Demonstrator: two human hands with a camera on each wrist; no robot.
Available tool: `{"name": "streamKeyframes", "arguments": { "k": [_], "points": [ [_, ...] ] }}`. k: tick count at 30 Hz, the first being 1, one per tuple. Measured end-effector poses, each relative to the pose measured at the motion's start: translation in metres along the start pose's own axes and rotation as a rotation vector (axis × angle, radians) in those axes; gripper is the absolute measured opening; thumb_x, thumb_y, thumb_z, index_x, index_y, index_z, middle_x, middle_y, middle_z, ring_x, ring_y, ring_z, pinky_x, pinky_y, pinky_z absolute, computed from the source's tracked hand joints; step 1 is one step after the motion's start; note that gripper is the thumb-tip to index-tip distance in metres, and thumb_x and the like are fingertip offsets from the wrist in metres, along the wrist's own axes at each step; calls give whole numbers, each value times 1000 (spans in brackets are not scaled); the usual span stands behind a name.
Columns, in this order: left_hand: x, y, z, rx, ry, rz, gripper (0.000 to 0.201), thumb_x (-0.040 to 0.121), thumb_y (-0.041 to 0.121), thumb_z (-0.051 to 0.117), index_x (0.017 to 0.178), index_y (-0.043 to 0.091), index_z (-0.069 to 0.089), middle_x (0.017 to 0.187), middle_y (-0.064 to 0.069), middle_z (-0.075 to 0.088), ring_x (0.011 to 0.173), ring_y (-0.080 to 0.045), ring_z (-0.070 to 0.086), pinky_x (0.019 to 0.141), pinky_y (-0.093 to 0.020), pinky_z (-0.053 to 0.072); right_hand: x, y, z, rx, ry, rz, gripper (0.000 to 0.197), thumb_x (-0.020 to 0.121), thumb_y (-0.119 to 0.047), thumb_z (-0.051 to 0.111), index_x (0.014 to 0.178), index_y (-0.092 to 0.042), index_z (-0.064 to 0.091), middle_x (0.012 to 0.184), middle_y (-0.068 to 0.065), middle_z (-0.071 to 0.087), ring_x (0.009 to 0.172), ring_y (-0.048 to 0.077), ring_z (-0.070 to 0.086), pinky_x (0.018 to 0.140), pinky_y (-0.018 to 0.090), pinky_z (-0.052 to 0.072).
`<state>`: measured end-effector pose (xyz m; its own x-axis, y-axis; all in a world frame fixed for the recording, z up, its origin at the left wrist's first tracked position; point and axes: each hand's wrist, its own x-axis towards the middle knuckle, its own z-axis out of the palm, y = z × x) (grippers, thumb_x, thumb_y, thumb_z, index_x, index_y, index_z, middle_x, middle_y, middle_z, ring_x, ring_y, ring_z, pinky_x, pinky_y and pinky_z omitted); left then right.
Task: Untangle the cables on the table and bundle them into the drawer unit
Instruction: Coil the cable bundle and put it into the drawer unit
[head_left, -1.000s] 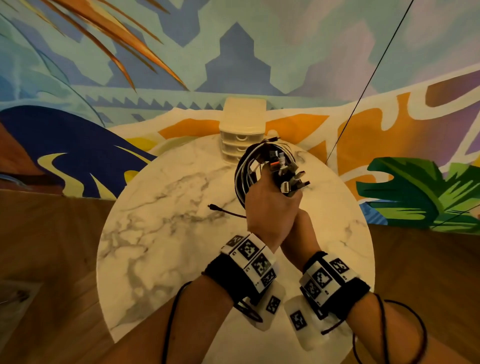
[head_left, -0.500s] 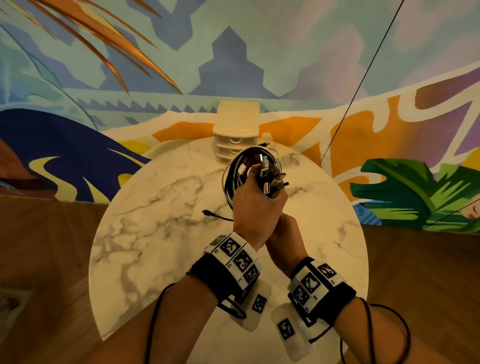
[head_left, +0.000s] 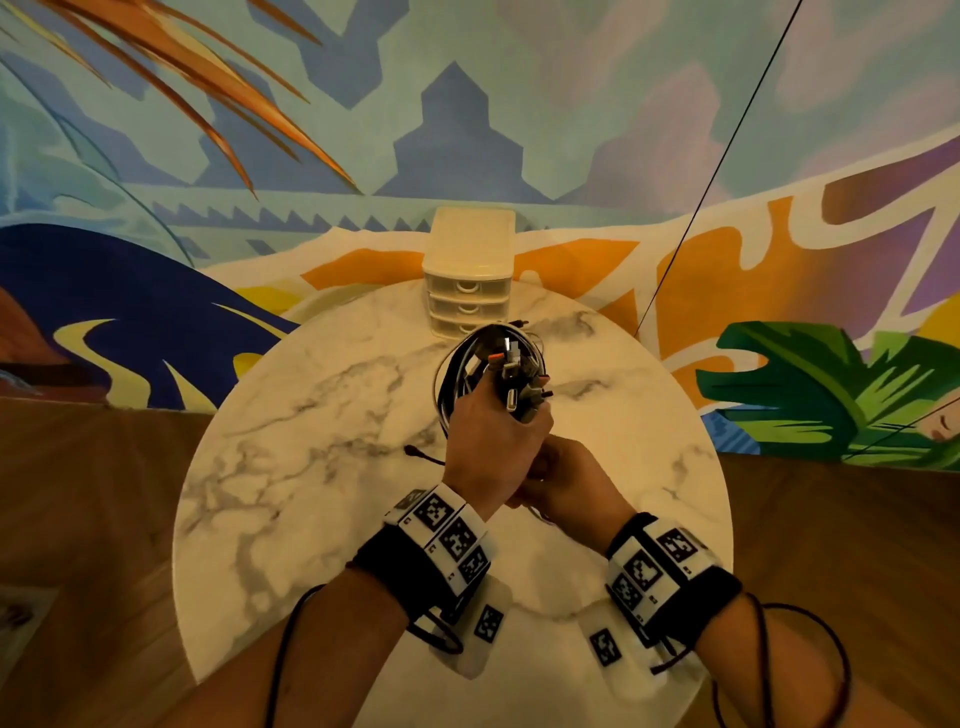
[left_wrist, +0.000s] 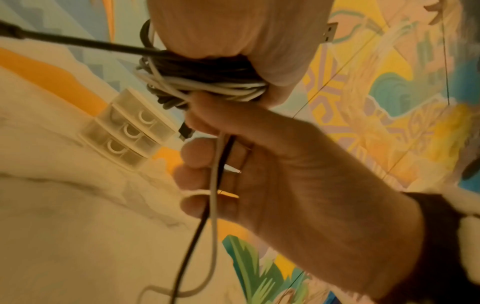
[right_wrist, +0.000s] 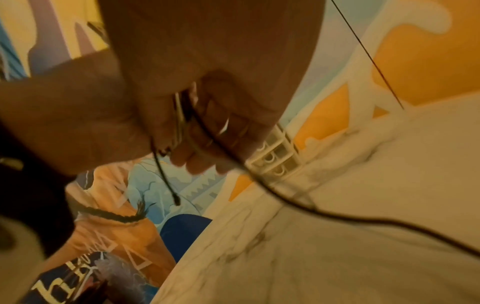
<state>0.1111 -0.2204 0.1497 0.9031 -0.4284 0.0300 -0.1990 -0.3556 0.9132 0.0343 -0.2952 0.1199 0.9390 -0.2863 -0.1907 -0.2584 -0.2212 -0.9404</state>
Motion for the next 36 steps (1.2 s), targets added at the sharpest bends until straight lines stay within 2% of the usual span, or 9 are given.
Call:
{"name": "streamKeyframes", "arguments": {
  "k": [2, 7, 9, 15, 20, 26, 30, 33, 36],
  "points": [
    [0, -4, -4, 79, 14, 53, 32, 80, 21, 67, 111, 18, 62, 96, 2, 69, 95, -18, 63, 85, -30, 49, 1, 4, -12, -13, 25, -5, 22, 82, -3, 65, 92, -22, 63, 83, 1, 71, 73, 15, 67, 69, 31, 54],
    [2, -17, -5, 345, -132, 203, 42, 80, 22, 64, 121, 20, 54, 100, 2, 70, 93, -21, 64, 77, -29, 49, 6, -38, -40, -1, 596, -291, 16, 91, -13, 58, 81, -26, 59, 82, -10, 61, 74, 2, 54, 70, 19, 45],
    [-2, -23, -1, 477, -200, 317, 48, 80, 26, 67, 124, 17, 52, 99, -2, 71, 90, -23, 64, 73, -28, 47, 14, -71, -53, -177, 473, -399, 6, 89, -20, 63, 85, -24, 64, 84, -11, 61, 75, -1, 53, 68, 10, 42],
    [-10, -30, 9, 645, -327, 627, 45, 75, 29, 74, 113, 9, 59, 81, -7, 71, 70, -30, 65, 65, -38, 54, 40, -91, -49, -838, -63, -229, 10, 85, -30, 67, 84, -22, 73, 79, -8, 62, 71, 5, 53, 64, 21, 37],
    [-9, -37, 3, 742, -378, 685, 47, 72, 29, 77, 112, 9, 59, 78, -6, 70, 66, -26, 64, 71, -34, 51, 42, -75, -43, -875, 20, -284, 10, 84, -28, 67, 91, -21, 67, 86, -6, 49, 81, 11, 46, 68, 24, 32],
    [-17, -46, 6, 706, -423, 790, 39, 66, 22, 80, 97, 8, 61, 64, -2, 66, 52, -22, 60, 63, -30, 51, 43, -76, -39, -986, -100, -329, 16, 88, -32, 61, 89, -18, 69, 81, -7, 52, 84, 14, 50, 72, 29, 39],
    [-18, -45, 9, 676, -428, 846, 35, 70, 19, 75, 101, 8, 62, 79, -9, 70, 68, -29, 66, 70, -35, 52, 42, -80, -25, -1100, -187, -337, 20, 88, -34, 58, 93, -23, 74, 90, -4, 66, 90, 17, 56, 78, 34, 45],
    [-14, -48, 5, 689, -444, 809, 44, 73, 24, 74, 112, 9, 60, 94, -12, 70, 85, -32, 67, 74, -40, 55, 40, -83, -28, -1028, -217, -344, 20, 85, -36, 63, 98, -25, 73, 88, -11, 57, 89, 9, 51, 76, 27, 41],
    [-14, -46, 1, 656, -431, 842, 33, 73, 24, 72, 100, 8, 61, 73, -7, 69, 62, -28, 64, 63, -32, 49, 40, -85, -35, -963, -221, -365, 15, 86, -29, 65, 93, -19, 73, 85, -9, 53, 83, 7, 47, 72, 24, 39]
  ]
}}
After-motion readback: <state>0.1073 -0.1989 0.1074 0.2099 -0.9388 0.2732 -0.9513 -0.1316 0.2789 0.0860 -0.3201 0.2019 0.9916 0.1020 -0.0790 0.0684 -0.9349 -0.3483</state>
